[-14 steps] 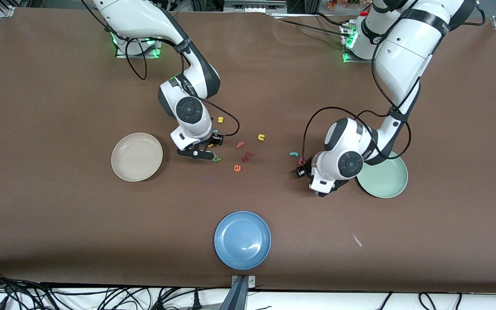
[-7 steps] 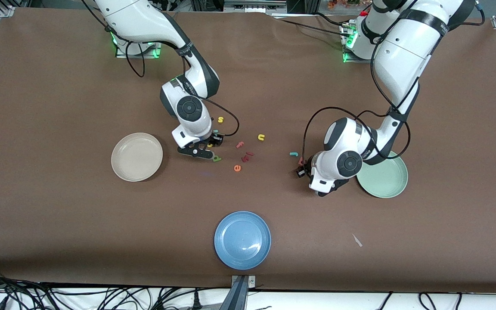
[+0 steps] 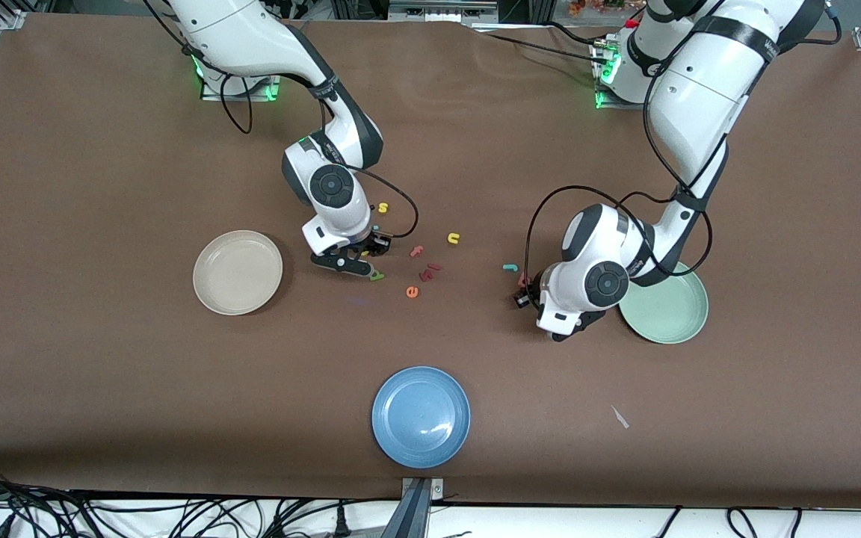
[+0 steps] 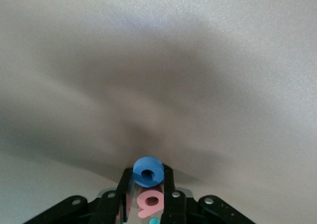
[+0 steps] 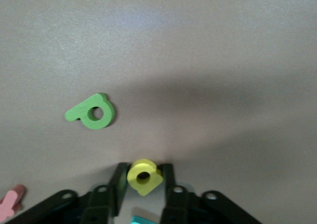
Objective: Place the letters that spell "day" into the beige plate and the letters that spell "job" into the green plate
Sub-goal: 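Grasp the blue o with the left gripper while the right gripper grasps yellow a, then drop the blue o on the green plate while the right gripper drops yellow a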
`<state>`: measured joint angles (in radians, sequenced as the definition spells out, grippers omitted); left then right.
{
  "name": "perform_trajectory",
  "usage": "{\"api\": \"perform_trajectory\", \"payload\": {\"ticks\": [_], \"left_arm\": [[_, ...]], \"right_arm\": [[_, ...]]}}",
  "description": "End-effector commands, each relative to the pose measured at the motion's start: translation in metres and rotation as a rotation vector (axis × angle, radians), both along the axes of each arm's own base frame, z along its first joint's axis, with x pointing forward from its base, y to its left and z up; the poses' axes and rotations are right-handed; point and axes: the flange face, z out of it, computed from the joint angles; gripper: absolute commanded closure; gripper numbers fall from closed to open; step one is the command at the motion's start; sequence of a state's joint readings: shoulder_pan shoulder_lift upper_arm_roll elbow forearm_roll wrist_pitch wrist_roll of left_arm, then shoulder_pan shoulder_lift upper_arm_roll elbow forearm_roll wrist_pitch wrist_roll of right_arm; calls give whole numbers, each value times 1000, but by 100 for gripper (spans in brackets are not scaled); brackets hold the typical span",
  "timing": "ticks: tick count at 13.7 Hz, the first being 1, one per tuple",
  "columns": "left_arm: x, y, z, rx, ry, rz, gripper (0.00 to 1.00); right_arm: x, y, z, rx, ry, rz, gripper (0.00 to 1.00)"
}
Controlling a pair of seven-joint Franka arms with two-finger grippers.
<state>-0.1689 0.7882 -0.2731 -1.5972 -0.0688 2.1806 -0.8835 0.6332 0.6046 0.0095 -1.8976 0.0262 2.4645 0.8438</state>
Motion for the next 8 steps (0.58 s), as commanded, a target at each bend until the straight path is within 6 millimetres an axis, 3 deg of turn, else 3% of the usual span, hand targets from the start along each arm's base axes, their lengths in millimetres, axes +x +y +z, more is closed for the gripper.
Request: {"api": "perform_trajectory", "payload": {"ticks": [1,3,5,6,8], "left_arm": [[8,11,11,48,-35,-18,100],[10,23,60,68,-22,-67,100],[9,57,110,70,22,-157,100],[8,89,127,67,75,-197,100],[2,154,139,26,188,-284,100]], "right_arm": [[-4,0,-5,-2,3,-10,91],[-1,0,3,2,-2,8,96],[5,-5,25,-8,11,30,96],[14,-16,41,-20,22,65,96],[33,-52,65,-52,41,148,96]]}}
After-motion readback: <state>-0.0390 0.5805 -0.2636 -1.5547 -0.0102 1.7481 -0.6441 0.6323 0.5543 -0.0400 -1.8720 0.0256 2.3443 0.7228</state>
